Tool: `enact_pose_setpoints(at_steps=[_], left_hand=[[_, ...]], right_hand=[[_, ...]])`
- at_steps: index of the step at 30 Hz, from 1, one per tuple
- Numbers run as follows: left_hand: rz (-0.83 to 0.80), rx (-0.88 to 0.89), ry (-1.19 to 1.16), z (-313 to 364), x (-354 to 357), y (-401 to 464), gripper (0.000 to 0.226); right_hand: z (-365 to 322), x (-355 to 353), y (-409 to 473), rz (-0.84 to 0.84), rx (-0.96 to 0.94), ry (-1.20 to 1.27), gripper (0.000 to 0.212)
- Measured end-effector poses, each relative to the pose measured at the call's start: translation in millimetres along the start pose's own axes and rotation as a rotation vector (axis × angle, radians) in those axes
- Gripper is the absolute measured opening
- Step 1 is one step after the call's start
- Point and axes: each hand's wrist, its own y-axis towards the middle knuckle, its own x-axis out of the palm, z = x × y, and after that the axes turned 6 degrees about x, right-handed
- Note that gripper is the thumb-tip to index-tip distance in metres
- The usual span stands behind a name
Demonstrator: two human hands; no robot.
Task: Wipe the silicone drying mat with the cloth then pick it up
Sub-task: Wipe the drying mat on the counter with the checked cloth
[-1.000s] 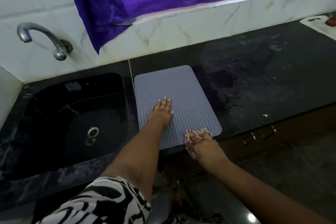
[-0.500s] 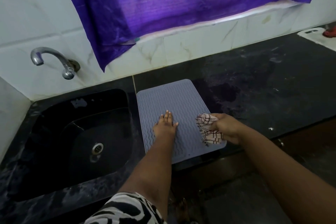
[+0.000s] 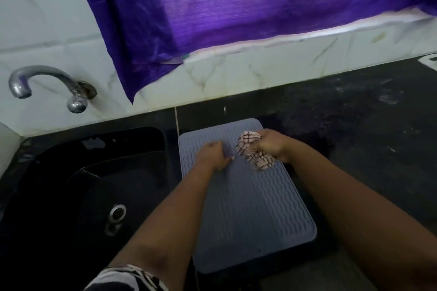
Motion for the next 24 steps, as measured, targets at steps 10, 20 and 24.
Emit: enact_pose_setpoints(at_steps=[10,20,24], left_hand=[[-0.325,0.062,0.163,-37.3,11.5,77.8,0.155],[-0.485,0.042,0.212,-28.5,-5.1,84.0,0.159],[-0.588,0.02,0.26,-22.0,-17.8,85.8,0.163]], right_hand=[[-22.3,30.9,154.6,0.175,-0.132,-1.017,0.069],[-6.3,56.0,57.3,-0.031,0.128,-1.194,0.077],[-6.4,44.7,24.3,-0.077,0.219,-0.942,0.044]])
